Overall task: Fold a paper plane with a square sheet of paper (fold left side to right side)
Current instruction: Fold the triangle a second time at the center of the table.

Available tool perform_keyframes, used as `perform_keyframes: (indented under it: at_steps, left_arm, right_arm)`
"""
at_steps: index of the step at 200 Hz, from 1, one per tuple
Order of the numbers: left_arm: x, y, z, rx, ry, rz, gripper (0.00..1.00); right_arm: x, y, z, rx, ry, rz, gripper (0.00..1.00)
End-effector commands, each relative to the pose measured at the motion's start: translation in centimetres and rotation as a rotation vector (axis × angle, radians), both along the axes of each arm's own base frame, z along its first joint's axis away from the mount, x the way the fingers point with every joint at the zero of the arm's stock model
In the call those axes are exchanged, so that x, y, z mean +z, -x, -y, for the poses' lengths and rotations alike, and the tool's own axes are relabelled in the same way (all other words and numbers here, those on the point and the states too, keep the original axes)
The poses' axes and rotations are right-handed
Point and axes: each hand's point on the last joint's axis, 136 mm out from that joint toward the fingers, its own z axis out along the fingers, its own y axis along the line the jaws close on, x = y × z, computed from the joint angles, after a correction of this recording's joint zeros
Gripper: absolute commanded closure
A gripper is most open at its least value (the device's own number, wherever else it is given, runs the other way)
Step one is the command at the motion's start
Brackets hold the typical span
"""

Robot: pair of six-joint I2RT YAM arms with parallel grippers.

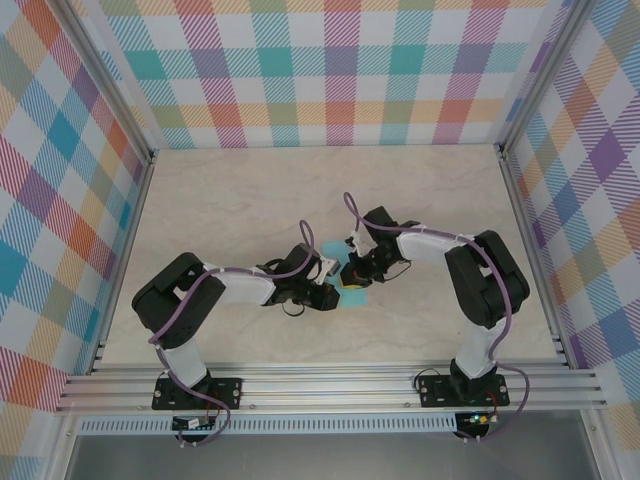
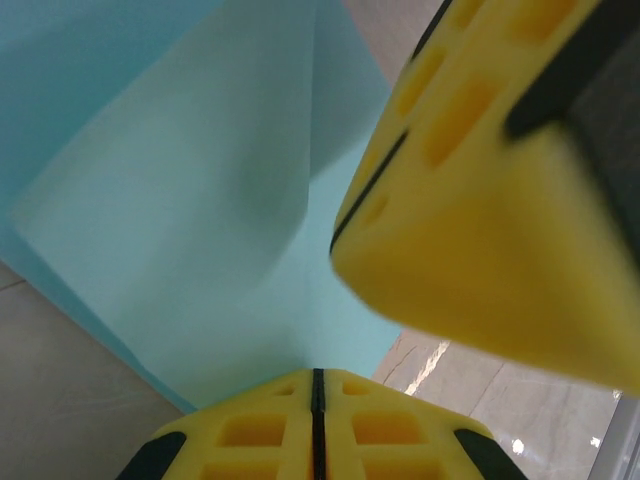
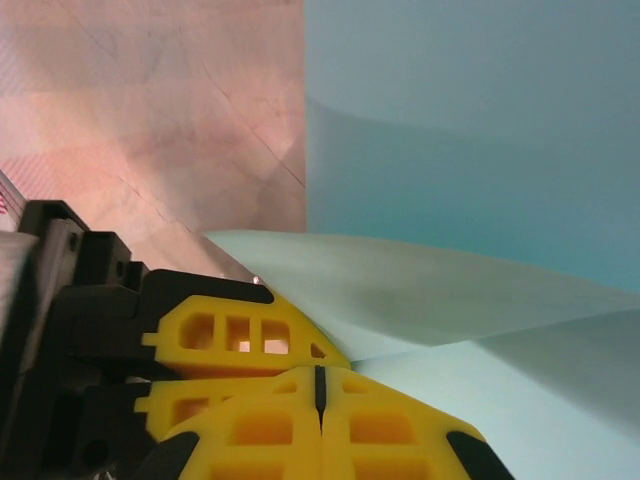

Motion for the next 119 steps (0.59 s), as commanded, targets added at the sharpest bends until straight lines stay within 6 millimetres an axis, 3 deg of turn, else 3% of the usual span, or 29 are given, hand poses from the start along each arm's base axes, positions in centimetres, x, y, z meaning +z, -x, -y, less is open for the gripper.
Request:
perform_keyframes:
  at_steps: [1,49,119]
  left_arm:
    - [-3.9,2.5,-2.3,0.002,-0.128,-0.103,0.92]
    - [-4.0,2.5,-2.6,0.005,-0.142,-0.096,0.93]
    - [-4.1,2.8,-3.3,0.012,-0.165,-0.092,0.93]
  right_arm:
    - [-1.1,0.8,-0.2,0.036,0.02,-0.032,0.99]
    - [-2.8,0.5,0.1,0.037,0.071,-0.032,0.99]
    - [-3.4,-1.1,1.1,0.02,0.157,0.012,0.98]
